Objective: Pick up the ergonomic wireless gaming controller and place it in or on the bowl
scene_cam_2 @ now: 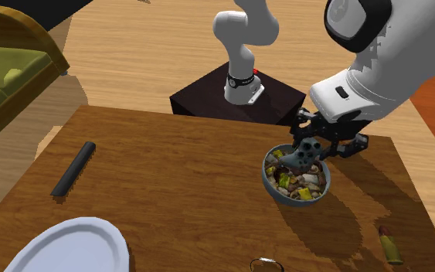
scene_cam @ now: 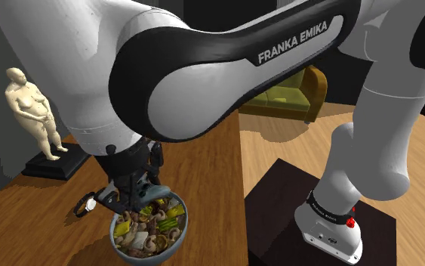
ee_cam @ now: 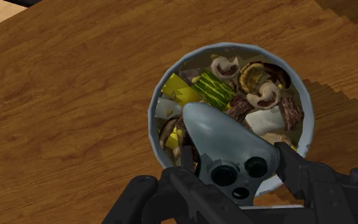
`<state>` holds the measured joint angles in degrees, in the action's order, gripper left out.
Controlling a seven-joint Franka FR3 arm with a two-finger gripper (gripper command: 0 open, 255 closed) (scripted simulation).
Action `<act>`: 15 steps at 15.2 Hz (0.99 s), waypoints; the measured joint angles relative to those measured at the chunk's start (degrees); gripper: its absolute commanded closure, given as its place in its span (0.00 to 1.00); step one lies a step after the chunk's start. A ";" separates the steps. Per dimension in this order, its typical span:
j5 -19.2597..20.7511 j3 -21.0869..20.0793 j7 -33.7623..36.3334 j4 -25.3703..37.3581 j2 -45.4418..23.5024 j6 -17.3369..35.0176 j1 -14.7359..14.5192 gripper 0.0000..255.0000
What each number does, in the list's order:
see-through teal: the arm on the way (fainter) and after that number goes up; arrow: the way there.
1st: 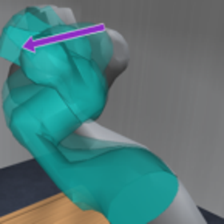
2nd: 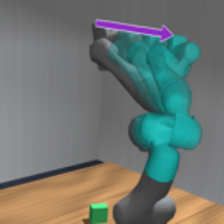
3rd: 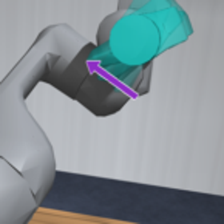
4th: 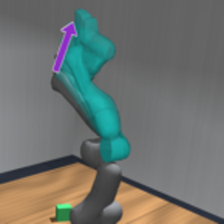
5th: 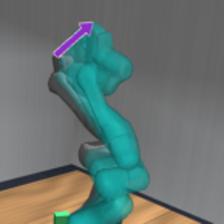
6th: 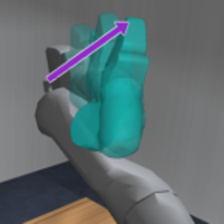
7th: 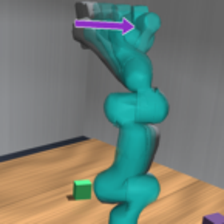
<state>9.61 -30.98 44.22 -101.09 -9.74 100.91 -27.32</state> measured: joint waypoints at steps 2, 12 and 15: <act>-0.65 -0.47 0.74 -1.60 1.19 0.48 -0.34 1.00; 0.58 -0.34 2.39 -6.84 -0.66 7.11 -0.64 1.00; 1.07 -0.22 2.81 -8.37 -1.29 9.16 -0.67 1.00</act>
<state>10.68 -31.20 47.02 -109.46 -11.03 110.07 -27.99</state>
